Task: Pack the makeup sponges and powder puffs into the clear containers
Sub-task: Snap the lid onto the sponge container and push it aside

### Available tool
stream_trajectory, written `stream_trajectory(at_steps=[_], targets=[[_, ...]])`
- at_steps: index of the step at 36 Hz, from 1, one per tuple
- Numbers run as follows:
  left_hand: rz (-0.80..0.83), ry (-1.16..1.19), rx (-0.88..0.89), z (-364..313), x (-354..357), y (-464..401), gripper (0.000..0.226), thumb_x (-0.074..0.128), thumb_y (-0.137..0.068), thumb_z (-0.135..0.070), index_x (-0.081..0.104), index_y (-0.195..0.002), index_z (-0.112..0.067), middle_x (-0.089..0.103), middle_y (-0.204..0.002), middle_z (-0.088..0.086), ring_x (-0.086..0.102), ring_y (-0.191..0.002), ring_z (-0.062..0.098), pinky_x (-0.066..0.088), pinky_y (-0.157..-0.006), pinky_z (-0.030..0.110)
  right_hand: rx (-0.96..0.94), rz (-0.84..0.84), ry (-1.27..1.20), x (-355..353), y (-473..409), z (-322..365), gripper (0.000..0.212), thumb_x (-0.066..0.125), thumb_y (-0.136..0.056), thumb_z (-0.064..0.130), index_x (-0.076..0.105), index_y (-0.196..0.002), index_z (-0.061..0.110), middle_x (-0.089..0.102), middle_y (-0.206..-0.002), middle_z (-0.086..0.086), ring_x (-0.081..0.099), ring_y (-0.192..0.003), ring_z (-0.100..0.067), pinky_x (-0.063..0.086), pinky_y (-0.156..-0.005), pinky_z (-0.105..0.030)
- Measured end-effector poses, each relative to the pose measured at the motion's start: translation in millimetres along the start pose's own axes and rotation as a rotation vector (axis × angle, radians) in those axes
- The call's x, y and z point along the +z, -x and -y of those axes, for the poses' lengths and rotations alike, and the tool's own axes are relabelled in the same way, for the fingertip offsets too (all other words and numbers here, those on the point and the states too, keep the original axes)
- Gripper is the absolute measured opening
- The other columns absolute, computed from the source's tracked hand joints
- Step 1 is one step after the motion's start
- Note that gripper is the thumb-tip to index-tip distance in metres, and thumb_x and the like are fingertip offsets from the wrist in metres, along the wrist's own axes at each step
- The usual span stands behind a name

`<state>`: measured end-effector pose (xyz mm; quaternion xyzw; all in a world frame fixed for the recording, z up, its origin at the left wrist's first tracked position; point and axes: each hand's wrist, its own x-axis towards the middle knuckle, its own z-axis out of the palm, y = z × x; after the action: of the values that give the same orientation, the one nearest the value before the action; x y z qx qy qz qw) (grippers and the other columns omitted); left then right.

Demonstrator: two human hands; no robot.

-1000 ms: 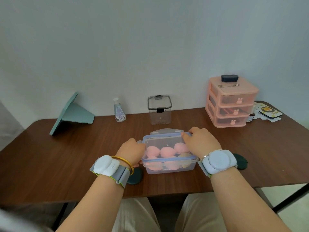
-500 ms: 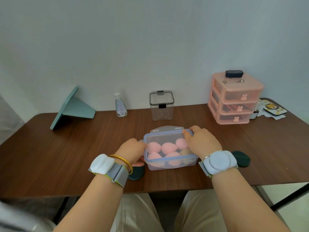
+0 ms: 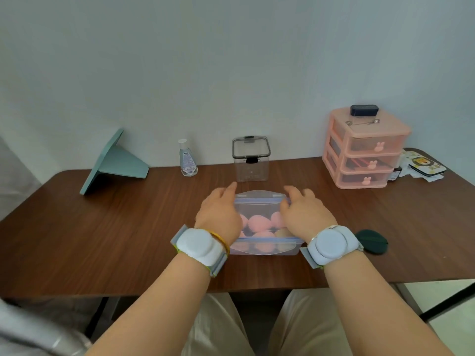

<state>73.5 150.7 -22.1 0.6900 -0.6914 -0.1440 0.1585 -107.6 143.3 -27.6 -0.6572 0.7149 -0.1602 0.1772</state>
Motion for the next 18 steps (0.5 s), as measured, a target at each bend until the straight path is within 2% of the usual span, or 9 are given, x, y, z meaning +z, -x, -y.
stream_trajectory(at_steps=[3, 5, 7, 10, 13, 14, 16, 17, 18], targets=[[0.024, -0.155, 0.185, -4.4, 5.9, -4.9, 0.067, 0.058, -0.086, -0.005, 0.037, -0.149, -0.019, 0.034, -0.154, 0.004, 0.032, -0.141, 0.025, 0.028, -0.112, 0.032, -0.237, -0.071, 0.056, 3.0, -4.7, 6.3, 0.054, 0.041, -0.097, 0.016, 0.03, -0.15, 0.024, 0.029, -0.154, -0.003, 0.032, -0.137, -0.026, 0.034, -0.109, -0.04], [0.049, -0.146, 0.177, -5.6, 9.3, -9.7, 0.062, 0.063, -0.085, -0.009, 0.045, -0.143, -0.018, 0.043, -0.147, 0.004, 0.042, -0.133, 0.024, 0.034, -0.108, 0.033, -0.322, 0.017, 0.149, 3.8, -9.9, 11.2, 0.061, 0.054, -0.09, 0.009, 0.036, -0.147, 0.018, 0.037, -0.149, -0.007, 0.037, -0.134, -0.025, 0.035, -0.108, -0.036], [-0.017, -0.122, 0.154, -5.5, 13.8, -12.8, 0.045, 0.056, -0.09, -0.015, 0.052, -0.135, -0.018, 0.054, -0.135, 0.005, 0.05, -0.122, 0.025, 0.039, -0.1, 0.033, -0.341, 0.084, 0.216, 5.5, -14.5, 15.2, 0.06, 0.06, -0.088, 0.013, 0.04, -0.145, 0.017, 0.046, -0.141, -0.009, 0.047, -0.126, -0.025, 0.039, -0.102, -0.035], [-0.198, -0.181, 0.225, -6.6, 20.2, -11.1, 0.028, 0.045, -0.095, -0.025, 0.065, -0.111, -0.014, 0.065, -0.106, 0.005, 0.06, -0.097, 0.026, 0.049, -0.082, 0.036, -0.363, 0.04, 0.142, 9.2, -11.6, 18.6, 0.043, 0.041, -0.1, 0.022, 0.045, -0.142, 0.015, 0.051, -0.139, -0.008, 0.048, -0.125, -0.023, 0.036, -0.103, -0.033], [-0.29, -0.362, 0.375, -1.7, 21.6, -15.9, 0.018, 0.059, -0.079, -0.026, 0.073, -0.075, -0.015, 0.068, -0.071, 0.001, 0.066, -0.062, 0.023, 0.056, -0.054, 0.031, -0.389, -0.024, 0.176, 14.2, -8.4, 19.8, 0.044, 0.034, -0.102, 0.034, 0.049, -0.138, 0.015, 0.056, -0.135, -0.007, 0.05, -0.123, -0.023, 0.037, -0.103, -0.035], [-0.294, -0.393, 0.405, -0.7, 22.8, -17.7, 0.017, 0.061, -0.075, -0.025, 0.073, -0.069, -0.015, 0.067, -0.066, 0.0, 0.065, -0.057, 0.021, 0.056, -0.051, 0.03, -0.386, -0.024, 0.192, 15.4, -9.2, 19.8, 0.044, 0.033, -0.102, 0.035, 0.051, -0.136, 0.015, 0.057, -0.133, -0.007, 0.052, -0.121, -0.024, 0.039, -0.102, -0.036], [-0.283, -0.441, 0.473, -0.4, 19.4, -19.5, 0.01, 0.067, -0.072, -0.021, 0.073, -0.068, -0.013, 0.067, -0.065, 0.001, 0.065, -0.056, 0.021, 0.057, -0.054, 0.031, -0.369, -0.024, 0.207, 17.9, -11.1, 20.3, 0.042, 0.032, -0.101, 0.035, 0.055, -0.13, 0.015, 0.06, -0.127, -0.008, 0.055, -0.114, -0.025, 0.042, -0.098, -0.039], [-0.271, -0.473, 0.493, -0.3, 19.3, -19.6, 0.009, 0.067, -0.075, -0.018, 0.073, -0.074, -0.011, 0.069, -0.071, 0.003, 0.067, -0.062, 0.023, 0.059, -0.061, 0.035, -0.363, -0.038, 0.229, 19.7, -11.2, 21.1, 0.041, 0.031, -0.101, 0.035, 0.056, -0.127, 0.015, 0.061, -0.123, -0.008, 0.056, -0.11, -0.026, 0.043, -0.095, -0.039], [-0.199, -0.468, 0.482, -1.4, 18.5, -18.0, 0.015, 0.061, -0.083, -0.017, 0.072, -0.089, -0.01, 0.07, -0.085, 0.006, 0.069, -0.078, 0.026, 0.058, -0.079, 0.042, -0.359, -0.057, 0.265, 22.2, -10.6, 22.1, 0.04, 0.03, -0.1, 0.035, 0.056, -0.124, 0.015, 0.061, -0.12, -0.008, 0.056, -0.107, -0.026, 0.044, -0.093, -0.039]])
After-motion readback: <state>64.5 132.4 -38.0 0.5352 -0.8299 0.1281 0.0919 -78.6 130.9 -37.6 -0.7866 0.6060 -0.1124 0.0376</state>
